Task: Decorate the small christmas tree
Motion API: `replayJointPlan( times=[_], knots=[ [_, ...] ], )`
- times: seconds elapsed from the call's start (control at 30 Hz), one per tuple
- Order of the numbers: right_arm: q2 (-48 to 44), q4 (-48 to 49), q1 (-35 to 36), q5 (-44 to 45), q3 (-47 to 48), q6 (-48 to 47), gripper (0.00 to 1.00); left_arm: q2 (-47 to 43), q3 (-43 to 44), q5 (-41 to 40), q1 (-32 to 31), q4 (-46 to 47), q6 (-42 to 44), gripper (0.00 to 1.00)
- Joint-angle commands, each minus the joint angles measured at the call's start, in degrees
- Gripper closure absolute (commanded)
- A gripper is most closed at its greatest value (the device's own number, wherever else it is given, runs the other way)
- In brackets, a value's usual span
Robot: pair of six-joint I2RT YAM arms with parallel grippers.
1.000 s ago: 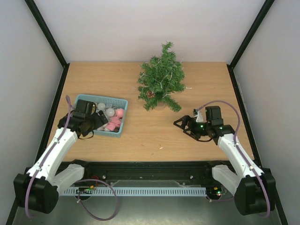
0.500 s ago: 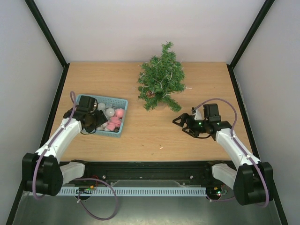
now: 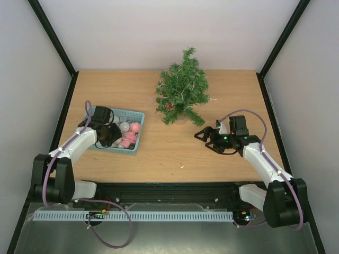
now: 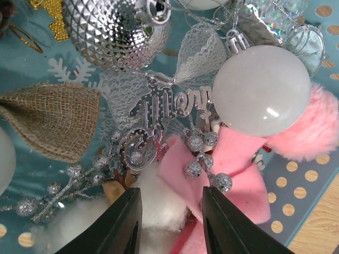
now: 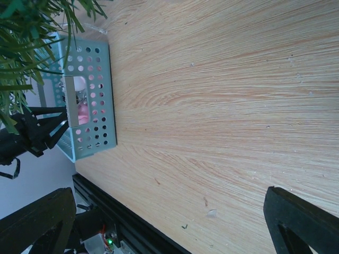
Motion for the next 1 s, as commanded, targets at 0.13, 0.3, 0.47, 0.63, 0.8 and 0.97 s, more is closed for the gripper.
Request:
replayJointPlan(
  times=[0.13, 0.3, 0.47, 0.63, 0.8, 0.97],
  knots=[
    [-1.2, -0.6, 0.1, -1.0, 1.0, -0.5, 0.01, 1.0, -0.5, 0.1, 0.4, 2.0, 0.5, 0.71],
    [-1.7, -0.7, 0.1, -1.1, 0.9, -0.3, 0.01, 2.5, -1.4, -0.2, 0.4, 3.8, 0.5, 0.77],
    [-2.5, -1.3, 0.1, -0.8, 1.1, -0.4, 0.01, 3.5, -2.1, -0.3, 0.4, 5.0, 0.7, 0.81],
    [-3.2, -1.7, 0.1, -0.6, 0.7, -0.4, 0.01, 3.9, -2.6, -0.3, 0.5, 5.5, 0.8, 0.86],
    [-4.1, -2.2, 0.1, -0.4, 0.9, -0.2, 0.01, 2.0, -1.2, -2.3, 0.5, 4.0, 0.5, 0.98],
    [-5.0, -3.5, 0.1, 0.0, 1.7, -0.3, 0.01, -3.1, 3.8, -4.8, 0.5, -2.2, 2.4, 0.98]
  ],
)
